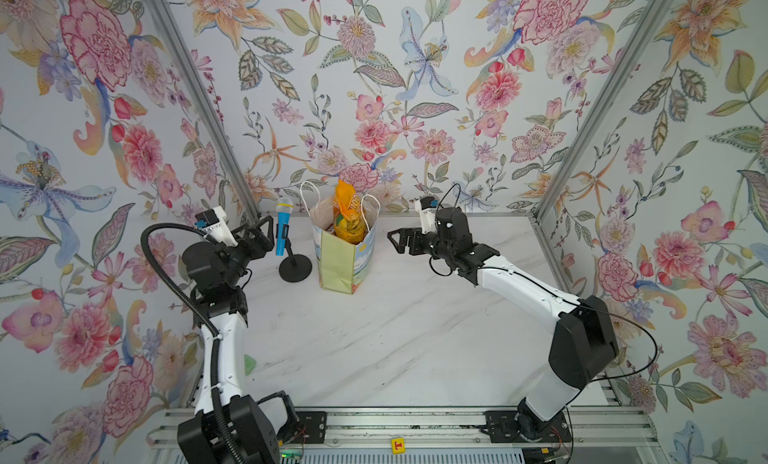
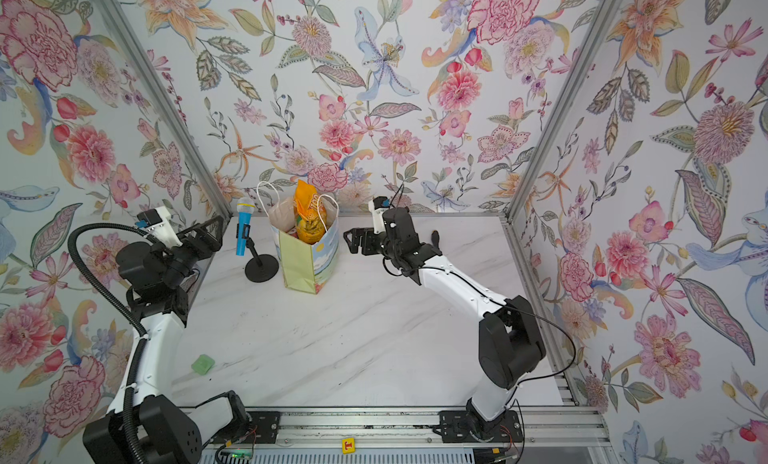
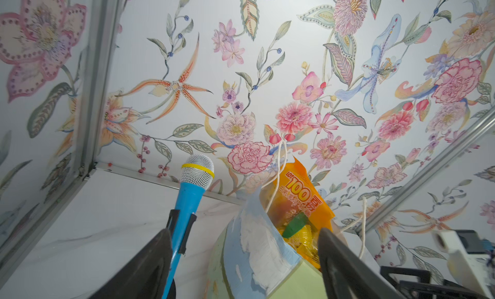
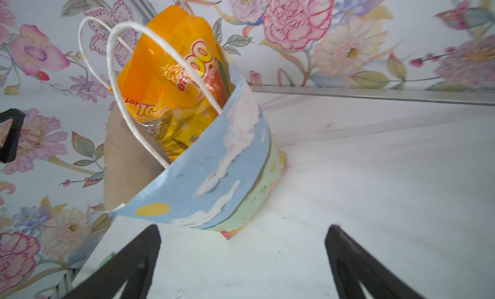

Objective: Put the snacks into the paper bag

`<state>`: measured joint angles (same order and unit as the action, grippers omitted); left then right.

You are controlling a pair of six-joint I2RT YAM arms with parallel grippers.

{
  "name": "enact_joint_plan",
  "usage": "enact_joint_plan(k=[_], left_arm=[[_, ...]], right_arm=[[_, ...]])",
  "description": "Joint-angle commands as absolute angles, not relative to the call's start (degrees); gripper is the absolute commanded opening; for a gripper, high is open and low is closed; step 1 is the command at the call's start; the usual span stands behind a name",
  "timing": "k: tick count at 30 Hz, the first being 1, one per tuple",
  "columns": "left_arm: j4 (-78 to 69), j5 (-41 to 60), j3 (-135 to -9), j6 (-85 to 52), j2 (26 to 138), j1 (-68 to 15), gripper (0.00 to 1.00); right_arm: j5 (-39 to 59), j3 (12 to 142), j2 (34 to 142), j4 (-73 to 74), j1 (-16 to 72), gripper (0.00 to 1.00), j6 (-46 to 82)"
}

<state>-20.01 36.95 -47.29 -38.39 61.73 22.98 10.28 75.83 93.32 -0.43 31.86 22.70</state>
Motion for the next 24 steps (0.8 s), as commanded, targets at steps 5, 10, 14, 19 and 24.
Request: enact_joint_plan(k=[5, 10, 14, 19, 24], left_arm=[[-35.1, 13.1, -30.3, -28.2, 52.0, 17.2, 0.92], [-40.7, 1.4, -20.0, -16.0, 49.0, 8.4, 0.97], [-48.9, -1.4, -11.2, -14.1, 48.1, 7.8, 0.99], [-58.6, -3.9, -2.9, -13.8, 52.0, 7.8, 0.99], [-72.3, -2.2, 0.3, -12.7, 63.0, 7.6, 0.99]], right_arm=[[-4.0, 58.0, 77.6, 1.1, 22.4, 0.99, 14.3], [-12.7, 43.4, 68.9, 11.8, 16.7, 0.99, 5.1], [-20.7, 29.4, 64.7, 28.4, 14.7, 0.99, -1.8], [-18.7, 18.9, 64.9, 40.5, 10.6, 0.99, -1.8], [-17.1, 12.9, 71.9, 55.9, 7.5, 0.99, -2.4]])
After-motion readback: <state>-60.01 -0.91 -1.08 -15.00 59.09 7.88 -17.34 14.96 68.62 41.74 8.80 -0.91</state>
